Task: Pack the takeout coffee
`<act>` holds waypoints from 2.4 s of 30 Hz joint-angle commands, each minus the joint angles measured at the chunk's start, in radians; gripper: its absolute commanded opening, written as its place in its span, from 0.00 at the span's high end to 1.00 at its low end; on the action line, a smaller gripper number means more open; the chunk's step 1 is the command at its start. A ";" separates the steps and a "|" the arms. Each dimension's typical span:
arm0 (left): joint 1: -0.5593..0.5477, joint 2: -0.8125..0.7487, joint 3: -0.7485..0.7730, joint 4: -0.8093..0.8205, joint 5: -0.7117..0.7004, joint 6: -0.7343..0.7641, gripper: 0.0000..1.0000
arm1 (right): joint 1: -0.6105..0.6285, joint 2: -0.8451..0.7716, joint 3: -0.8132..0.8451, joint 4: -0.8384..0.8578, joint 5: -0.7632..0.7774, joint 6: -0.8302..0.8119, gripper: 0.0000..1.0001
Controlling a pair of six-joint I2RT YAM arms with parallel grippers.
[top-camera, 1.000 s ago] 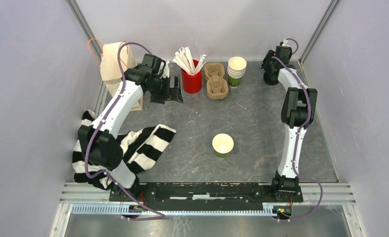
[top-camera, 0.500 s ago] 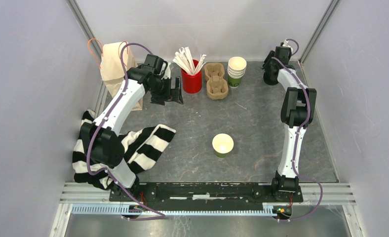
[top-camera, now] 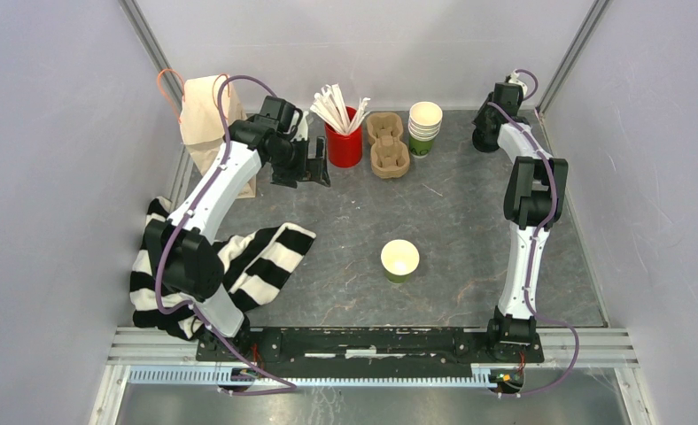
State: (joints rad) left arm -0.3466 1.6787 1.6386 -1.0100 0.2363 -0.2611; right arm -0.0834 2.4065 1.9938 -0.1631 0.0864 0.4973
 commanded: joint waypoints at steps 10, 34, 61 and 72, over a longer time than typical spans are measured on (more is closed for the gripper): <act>-0.016 0.012 0.036 -0.005 -0.006 0.063 0.00 | -0.004 0.019 0.017 0.023 0.018 0.021 0.67; -0.040 -0.022 0.043 -0.005 -0.036 0.071 0.00 | -0.006 -0.076 -0.019 0.016 0.013 0.025 0.84; -0.055 -0.211 -0.096 0.171 0.093 -0.047 0.00 | 0.000 -0.866 -0.665 0.007 -0.622 0.004 1.00; -0.057 -0.256 -0.148 0.436 0.358 -0.300 0.00 | 0.267 -1.232 -1.020 0.256 -0.785 0.405 1.00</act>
State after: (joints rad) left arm -0.4011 1.4868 1.5295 -0.7975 0.4389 -0.3874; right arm 0.0917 1.2079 1.0290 -0.0647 -0.6361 0.6827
